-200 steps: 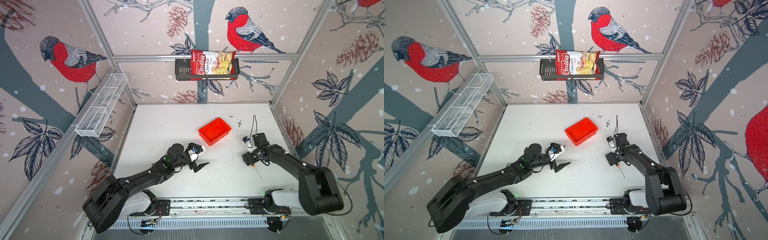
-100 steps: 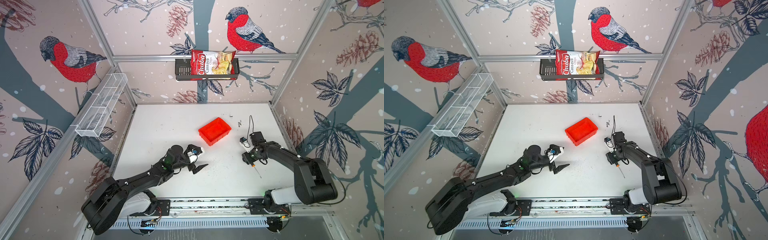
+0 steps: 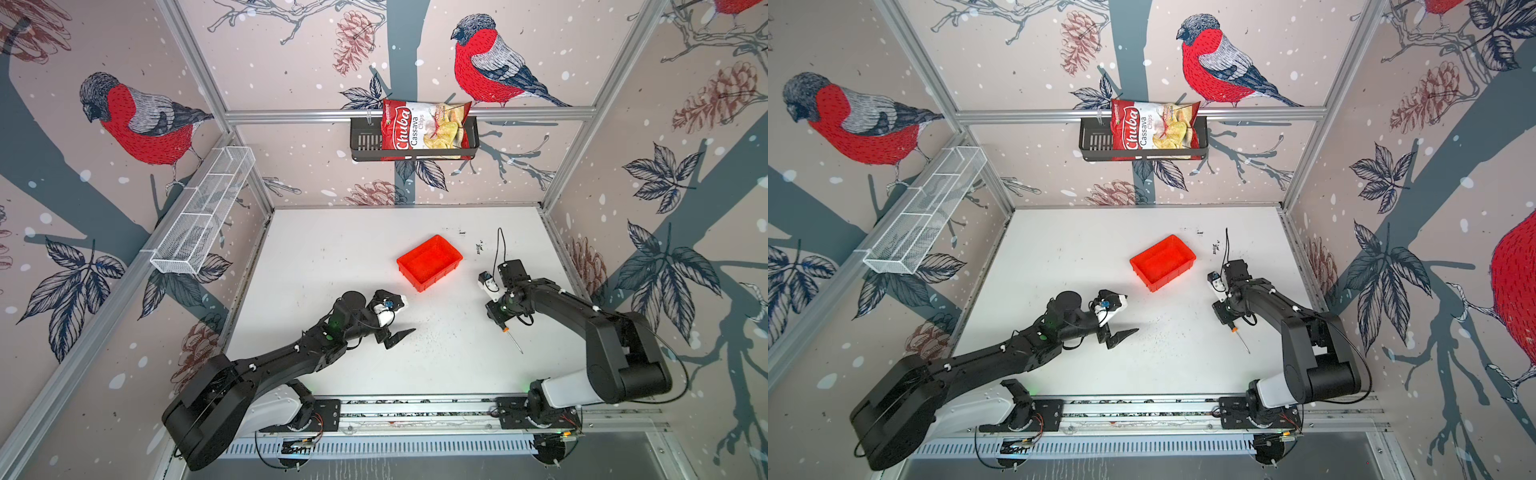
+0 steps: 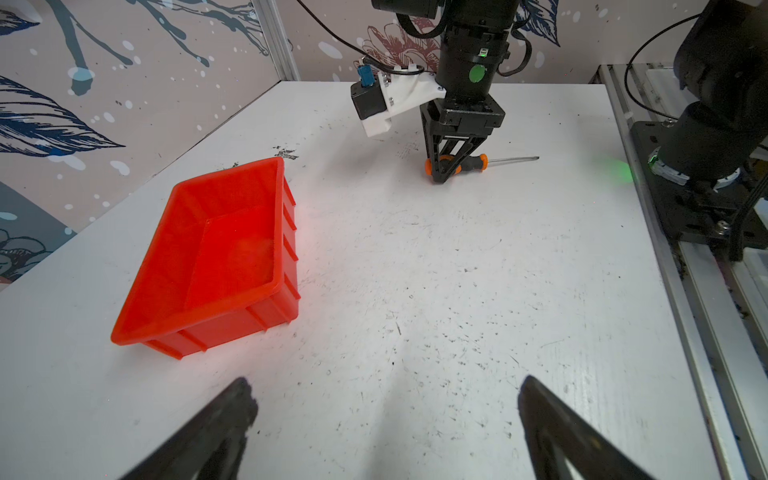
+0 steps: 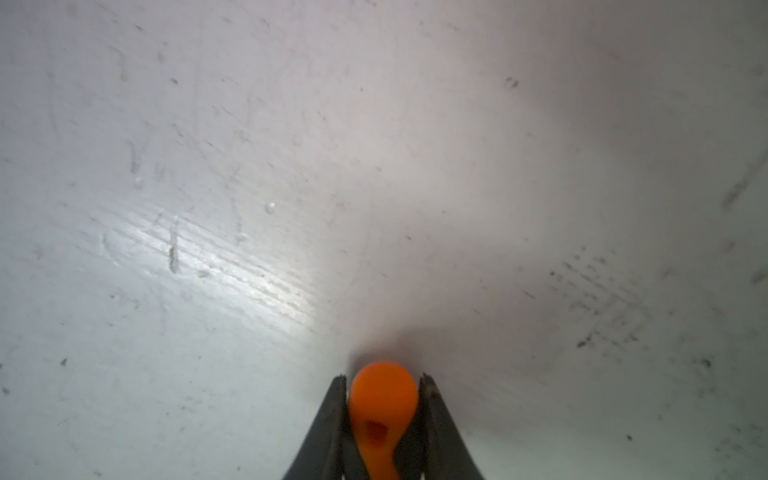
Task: Put the screwdriver in the bin
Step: 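Close the right gripper on the orange screwdriver handle and lift it, then carry the screwdriver toward the left gripper while the left gripper approaches it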
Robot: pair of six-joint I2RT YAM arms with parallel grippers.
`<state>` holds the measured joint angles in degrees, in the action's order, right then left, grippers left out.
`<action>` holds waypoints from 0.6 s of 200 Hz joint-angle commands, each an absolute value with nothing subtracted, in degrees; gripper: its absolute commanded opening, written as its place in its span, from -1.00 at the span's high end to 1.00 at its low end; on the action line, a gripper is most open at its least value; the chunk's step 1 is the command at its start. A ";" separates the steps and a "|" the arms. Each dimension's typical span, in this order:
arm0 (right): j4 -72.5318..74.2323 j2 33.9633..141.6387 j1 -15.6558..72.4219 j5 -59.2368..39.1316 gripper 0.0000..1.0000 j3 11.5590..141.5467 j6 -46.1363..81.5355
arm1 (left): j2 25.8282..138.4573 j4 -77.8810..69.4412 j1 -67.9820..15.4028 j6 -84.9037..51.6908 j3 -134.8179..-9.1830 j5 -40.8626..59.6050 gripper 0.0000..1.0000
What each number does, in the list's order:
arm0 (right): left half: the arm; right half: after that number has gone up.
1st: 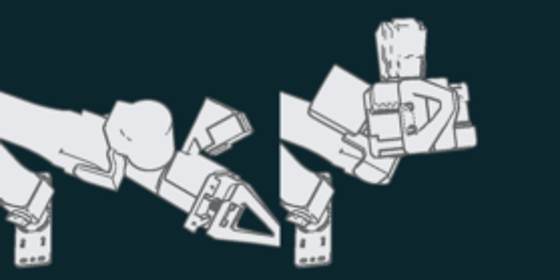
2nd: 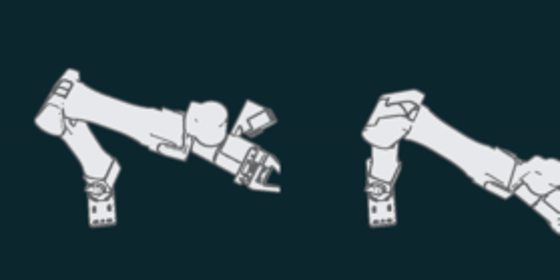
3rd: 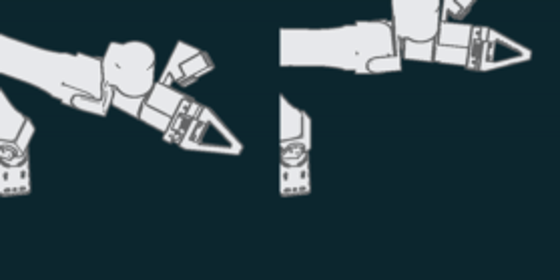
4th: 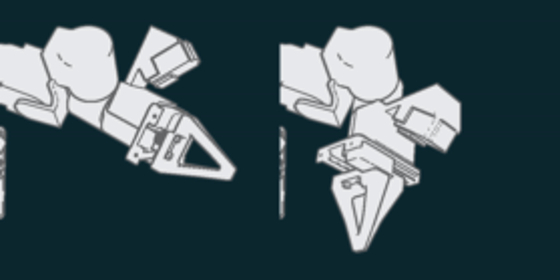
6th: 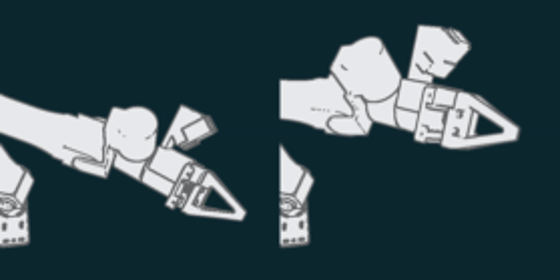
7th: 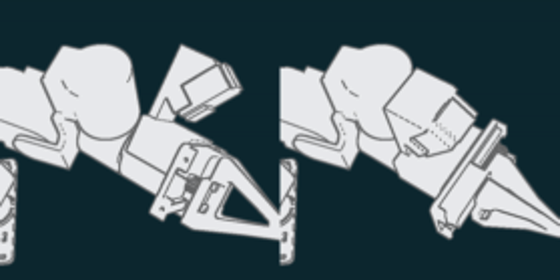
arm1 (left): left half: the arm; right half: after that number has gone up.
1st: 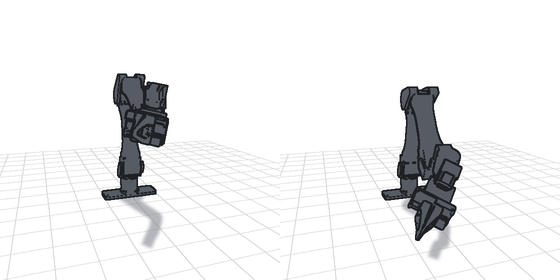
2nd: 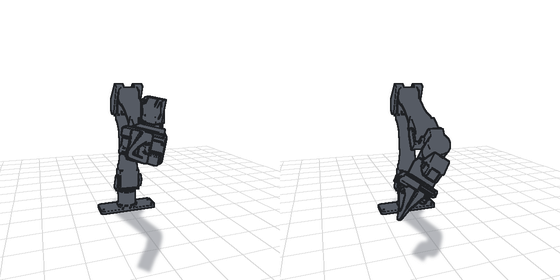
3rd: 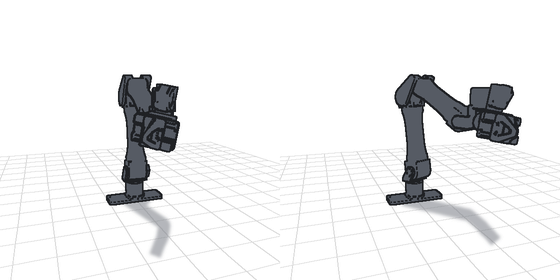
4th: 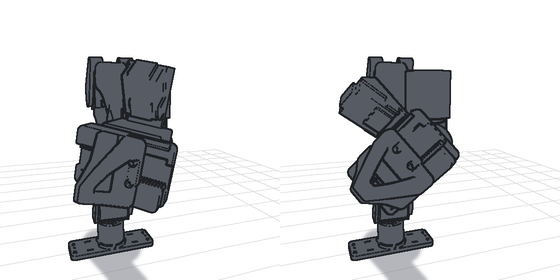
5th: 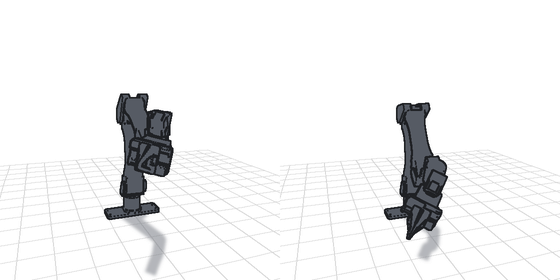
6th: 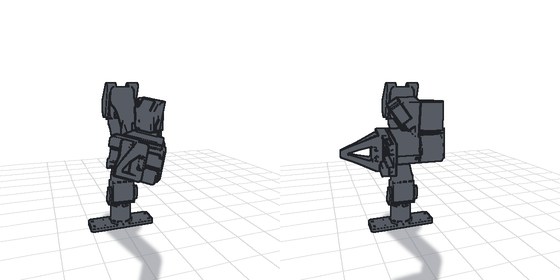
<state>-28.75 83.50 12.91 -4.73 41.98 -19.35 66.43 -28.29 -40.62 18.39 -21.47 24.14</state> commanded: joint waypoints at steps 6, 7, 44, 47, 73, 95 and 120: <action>-29.49 81.70 13.03 -5.89 0.70 42.72 -18.40 | 66.25 -29.42 -40.65 18.41 -21.62 23.97 -0.96; -29.51 81.59 13.02 -5.89 0.70 42.72 -18.30 | 66.26 -29.39 -40.67 18.35 -21.62 23.98 -0.97; -28.75 78.35 12.74 -6.30 0.78 45.35 -16.17 | 67.61 -30.12 -40.69 11.01 -22.66 21.91 -0.97; -28.60 78.06 12.74 -6.45 0.78 45.54 -15.98 | 67.84 -30.19 -40.65 10.21 -22.95 21.46 -0.96; -26.14 75.69 12.49 -7.67 0.78 47.81 -13.36 | 69.99 -30.96 -40.68 4.56 -24.37 18.69 -0.97; -23.45 73.84 12.30 -10.98 0.80 49.30 -10.53 | 70.99 -32.10 -40.69 1.88 -25.47 16.64 -0.96; -16.03 69.60 12.32 -16.16 0.86 48.82 -5.14 | 71.27 -36.12 -40.69 -0.07 -26.11 15.00 -0.96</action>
